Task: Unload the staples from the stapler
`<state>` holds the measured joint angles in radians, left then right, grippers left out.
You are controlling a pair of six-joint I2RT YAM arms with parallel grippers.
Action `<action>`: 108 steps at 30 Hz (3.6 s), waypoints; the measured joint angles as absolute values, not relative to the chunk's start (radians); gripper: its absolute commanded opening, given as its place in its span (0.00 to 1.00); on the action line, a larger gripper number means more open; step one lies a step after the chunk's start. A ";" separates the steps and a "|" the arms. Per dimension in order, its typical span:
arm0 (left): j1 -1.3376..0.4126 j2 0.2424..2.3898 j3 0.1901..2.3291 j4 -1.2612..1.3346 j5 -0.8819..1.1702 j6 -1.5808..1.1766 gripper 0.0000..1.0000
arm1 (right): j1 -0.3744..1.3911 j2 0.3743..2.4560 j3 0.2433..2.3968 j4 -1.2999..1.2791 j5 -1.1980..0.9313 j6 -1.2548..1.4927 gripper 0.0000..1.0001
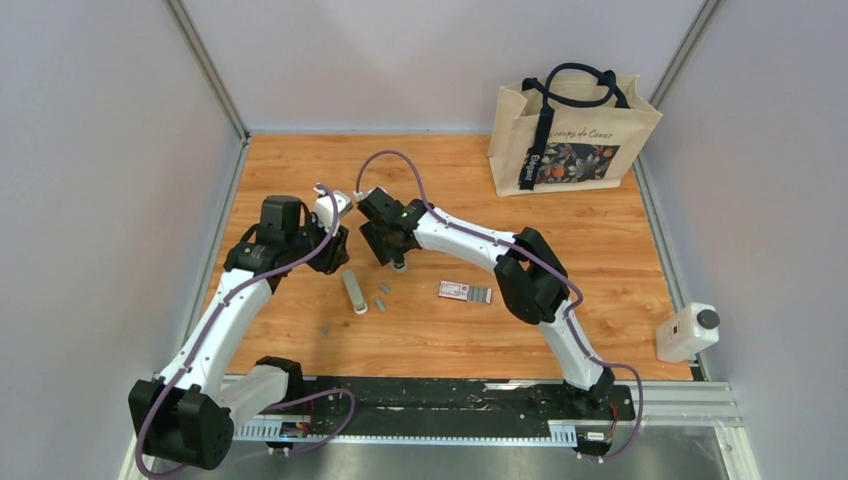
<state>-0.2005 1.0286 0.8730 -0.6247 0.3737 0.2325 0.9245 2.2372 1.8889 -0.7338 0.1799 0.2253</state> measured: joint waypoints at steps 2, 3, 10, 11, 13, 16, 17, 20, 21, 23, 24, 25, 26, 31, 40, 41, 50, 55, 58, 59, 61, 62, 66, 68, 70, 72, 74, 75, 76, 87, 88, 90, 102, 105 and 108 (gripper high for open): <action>-0.199 1.026 0.873 -0.629 0.380 0.231 0.48 | 0.925 2.238 1.899 -0.731 0.167 0.221 0.73; -0.198 1.026 0.873 -0.630 0.383 0.230 0.48 | 0.924 2.238 1.903 -0.728 0.161 0.220 0.75; -0.196 1.025 0.872 -0.665 0.437 0.266 0.49 | 0.917 2.210 1.889 -0.711 0.138 0.231 0.92; -0.196 1.025 0.872 -0.673 0.445 0.281 0.49 | 0.915 2.192 1.876 -0.709 0.137 0.234 0.93; -0.199 1.025 0.872 -0.695 0.461 0.321 0.49 | 0.905 2.106 1.799 -0.685 0.125 0.247 0.95; -0.240 1.026 0.878 -0.747 0.464 0.398 0.50 | 0.871 1.916 1.654 -0.655 0.100 0.284 0.96; -0.273 1.027 0.881 -0.766 0.464 0.433 0.50 | 0.854 1.845 1.606 -0.640 0.094 0.297 0.96; -0.392 1.035 0.886 -0.815 0.462 0.539 0.50 | 0.799 1.612 1.444 -0.575 0.081 0.342 0.96; -0.444 1.044 0.886 -0.834 0.449 0.584 0.50 | 0.780 1.539 1.393 -0.562 0.082 0.358 0.96; -0.535 1.073 0.886 -0.862 0.429 0.659 0.51 | 0.750 1.430 1.314 -0.553 0.085 0.384 0.96; -0.573 1.093 0.886 -0.876 0.414 0.694 0.51 | 0.743 1.393 1.277 -0.543 0.087 0.395 0.96; -0.607 1.119 0.886 -0.889 0.395 0.730 0.51 | 0.738 1.356 1.234 -0.534 0.088 0.405 0.96; -0.628 1.143 0.886 -0.901 0.379 0.759 0.51 | 0.732 1.326 1.192 -0.533 0.088 0.414 0.96; -0.698 1.264 0.907 -0.961 0.328 0.916 0.58 | 0.700 1.269 1.045 -0.538 0.084 0.437 0.95; -0.764 1.414 0.970 -0.991 0.327 1.142 0.60 | 0.641 1.159 0.979 -0.509 0.066 0.432 0.93; -0.771 1.440 0.980 -0.990 0.324 1.151 0.60 | 0.633 1.150 0.971 -0.502 0.060 0.430 0.93; -0.792 1.610 1.074 -0.983 0.274 1.237 0.58 | 0.575 1.115 0.902 -0.461 -0.007 0.420 0.90; -0.792 1.627 1.075 -0.983 0.239 1.276 0.58 | 0.561 1.103 0.902 -0.449 -0.033 0.412 0.90; -0.792 1.634 1.073 -0.970 0.222 1.286 0.57 | 0.555 1.101 0.902 -0.445 -0.039 0.410 0.90; -0.793 1.637 1.072 -0.963 0.219 1.286 0.57 | 0.554 1.101 0.902 -0.444 -0.040 0.410 0.90; -0.793 1.643 1.062 -0.938 0.210 1.285 0.56 | 0.553 1.101 0.902 -0.444 -0.044 0.409 0.90; -0.794 1.645 1.055 -0.925 0.205 1.285 0.56 | 0.552 1.101 0.902 -0.444 -0.044 0.407 0.90; -0.800 1.646 1.018 -0.878 0.189 1.285 0.56 | 0.552 1.101 0.902 -0.444 -0.046 0.404 0.90; -0.801 1.646 1.000 -0.856 0.178 1.286 0.56 | 0.552 1.100 0.902 -0.444 -0.046 0.403 0.89; -0.801 1.646 0.985 -0.839 0.173 1.286 0.56 | 0.551 1.100 0.902 -0.444 -0.046 0.403 0.89; -0.801 1.646 0.973 -0.828 0.171 1.286 0.56 | 0.551 1.100 0.902 -0.445 -0.046 0.403 0.89; -0.801 1.646 0.964 -0.816 0.165 1.287 0.56 | 0.551 1.100 0.902 -0.445 -0.046 0.403 0.89; -0.801 1.646 0.961 -0.810 0.162 1.289 0.54 | 0.551 1.100 0.902 -0.445 -0.045 0.403 0.89; -0.801 1.646 0.956 -0.804 0.158 1.291 0.53 | 0.551 1.100 0.902 -0.446 -0.046 0.403 0.89; -0.809 1.622 0.921 -0.767 0.101 1.338 0.43 | 0.551 1.101 0.902 -0.447 -0.046 0.403 0.87; -0.809 1.622 0.921 -0.763 0.097 1.338 0.42 | 0.551 1.101 0.902 -0.447 -0.046 0.403 0.86; -0.809 1.622 0.921 -0.757 0.096 1.338 0.41 | 0.551 1.100 0.902 -0.447 -0.047 0.403 0.86; -0.810 1.623 0.923 -0.728 0.100 1.324 0.33 | 0.551 1.101 0.902 -0.448 -0.054 0.404 0.84; -0.811 1.625 0.923 -0.722 0.100 1.322 0.33 | 0.551 1.101 0.902 -0.448 -0.054 0.404 0.84; -0.811 1.625 0.922 -0.722 0.099 1.318 0.33 | 0.550 1.101 0.902 -0.450 -0.054 0.404 0.84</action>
